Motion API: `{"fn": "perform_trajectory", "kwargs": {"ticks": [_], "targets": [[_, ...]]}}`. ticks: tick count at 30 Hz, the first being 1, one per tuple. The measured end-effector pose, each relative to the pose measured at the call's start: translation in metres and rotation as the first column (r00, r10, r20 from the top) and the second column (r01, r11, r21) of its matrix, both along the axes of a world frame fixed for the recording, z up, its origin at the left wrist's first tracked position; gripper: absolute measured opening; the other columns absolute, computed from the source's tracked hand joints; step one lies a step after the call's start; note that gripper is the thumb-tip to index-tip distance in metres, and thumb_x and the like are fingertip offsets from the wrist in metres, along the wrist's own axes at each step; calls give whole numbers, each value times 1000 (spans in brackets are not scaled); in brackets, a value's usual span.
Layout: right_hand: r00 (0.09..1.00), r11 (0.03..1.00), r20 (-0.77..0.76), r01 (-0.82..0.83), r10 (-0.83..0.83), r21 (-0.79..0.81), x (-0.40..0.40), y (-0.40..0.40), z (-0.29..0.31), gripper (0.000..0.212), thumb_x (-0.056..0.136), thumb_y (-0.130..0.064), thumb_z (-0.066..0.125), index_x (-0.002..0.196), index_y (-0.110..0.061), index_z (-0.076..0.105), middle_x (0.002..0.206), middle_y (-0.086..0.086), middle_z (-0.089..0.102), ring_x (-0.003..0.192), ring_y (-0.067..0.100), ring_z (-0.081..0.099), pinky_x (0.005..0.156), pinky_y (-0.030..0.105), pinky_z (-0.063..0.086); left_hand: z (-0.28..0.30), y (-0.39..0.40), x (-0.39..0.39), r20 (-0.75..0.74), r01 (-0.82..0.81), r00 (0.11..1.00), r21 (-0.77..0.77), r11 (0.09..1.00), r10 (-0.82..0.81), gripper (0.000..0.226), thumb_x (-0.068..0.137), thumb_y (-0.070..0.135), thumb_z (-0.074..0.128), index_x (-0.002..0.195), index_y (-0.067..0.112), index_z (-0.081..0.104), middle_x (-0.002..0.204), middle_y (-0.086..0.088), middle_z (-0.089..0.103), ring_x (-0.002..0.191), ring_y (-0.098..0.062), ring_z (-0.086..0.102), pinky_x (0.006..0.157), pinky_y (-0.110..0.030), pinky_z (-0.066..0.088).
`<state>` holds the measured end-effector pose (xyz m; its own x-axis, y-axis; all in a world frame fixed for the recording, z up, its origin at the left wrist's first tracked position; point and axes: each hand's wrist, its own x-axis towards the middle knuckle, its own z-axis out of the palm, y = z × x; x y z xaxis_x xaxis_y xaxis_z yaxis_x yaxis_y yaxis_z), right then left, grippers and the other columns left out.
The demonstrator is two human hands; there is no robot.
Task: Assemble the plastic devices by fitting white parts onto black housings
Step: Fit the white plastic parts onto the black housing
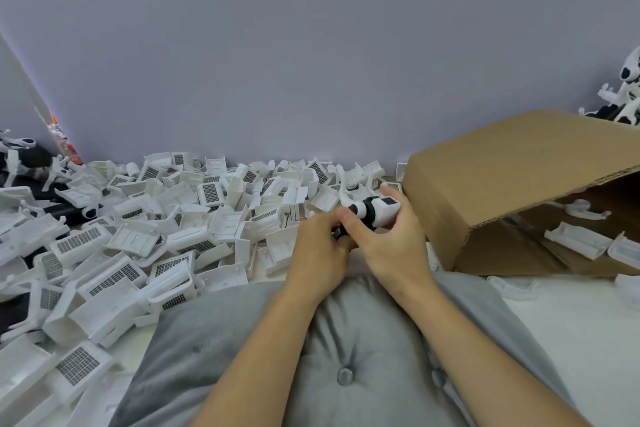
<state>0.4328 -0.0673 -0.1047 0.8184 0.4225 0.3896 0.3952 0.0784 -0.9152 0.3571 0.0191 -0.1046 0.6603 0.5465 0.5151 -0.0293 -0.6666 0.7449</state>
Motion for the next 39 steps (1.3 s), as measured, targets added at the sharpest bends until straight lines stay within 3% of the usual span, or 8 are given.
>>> {"fn": "perform_trajectory", "kwargs": {"ticks": [3, 12, 15, 18, 21, 24, 28, 39], "targets": [[994, 992, 17, 113, -112, -61, 3, -1, 2, 58, 73, -48, 81, 121, -20, 63, 97, -13, 68, 94, 5, 65, 89, 27, 53, 2, -3, -2, -12, 26, 1000, 59, 998, -26, 42, 70, -12, 64, 69, 30, 63, 57, 30, 57, 57, 8, 52, 57, -10, 35], [980, 982, 72, 188, -185, -31, 6, 0, 3, 44, 75, -50, 81, 107, -25, 66, 77, -22, 65, 89, 3, 66, 90, 24, 50, 2, -4, -1, -17, 64, 998, 39, 997, -63, 28, 74, -2, 61, 91, 17, 73, 67, 22, 66, 66, 2, 59, 62, -18, 42], [998, 997, -1, 57, -57, 54, 4, -1, 3, 44, 81, -43, 79, 118, -26, 62, 94, -17, 69, 90, -7, 64, 81, 12, 51, 2, -3, 0, 22, 35, 999, 4, 999, -35, 30, 76, 4, 57, 100, 16, 72, 80, 8, 73, 78, -14, 67, 73, -39, 55], [977, 967, -68, -190, 203, 170, 1, -2, 2, 50, 84, -37, 70, 131, -28, 53, 119, -2, 66, 109, 11, 64, 86, 32, 56, 1, -1, 4, 61, 6, 998, -119, 993, 2, 24, 86, -4, 59, 105, 10, 65, 88, -1, 72, 83, -25, 68, 77, -50, 57], [965, 955, -88, -227, 247, 194, -1, -3, 1, 53, 83, -39, 56, 135, -36, 44, 126, -8, 59, 109, -3, 60, 82, 23, 52, 3, 2, 6, 132, -74, 985, -245, 967, 109, 21, 97, -3, 53, 108, 12, 60, 93, 6, 69, 88, -18, 67, 79, -23, 55], [979, 981, -142, -127, 147, 145, 2, -3, 2, 39, 91, -34, 56, 130, -33, 50, 121, -7, 59, 99, -7, 58, 90, 27, 48, 7, 6, 5, 191, -102, 951, -548, 830, 243, 20, 106, 9, 43, 109, 16, 62, 101, 0, 68, 96, -16, 63, 80, -17, 47], [973, 992, -192, -121, 125, 32, 6, 0, 0, 23, 101, -16, 50, 118, -28, 59, 106, -8, 63, 103, 13, 59, 90, 36, 45, 16, 13, -2, 437, 337, 865, -870, 360, 247, 29, 101, 19, 47, 87, 13, 72, 82, -4, 72, 77, -21, 68, 76, -36, 50], [922, 952, -283, -296, 263, -80, 3, 0, 4, 15, 101, -23, 52, 99, -24, 67, 89, 1, 69, 76, 16, 67, 66, 30, 45, 16, 13, -5, 459, 397, 869, -869, 296, 182, 30, 97, 25, 60, 119, 4, 58, 86, -10, 59, 81, -22, 58, 81, -36, 49]]}}
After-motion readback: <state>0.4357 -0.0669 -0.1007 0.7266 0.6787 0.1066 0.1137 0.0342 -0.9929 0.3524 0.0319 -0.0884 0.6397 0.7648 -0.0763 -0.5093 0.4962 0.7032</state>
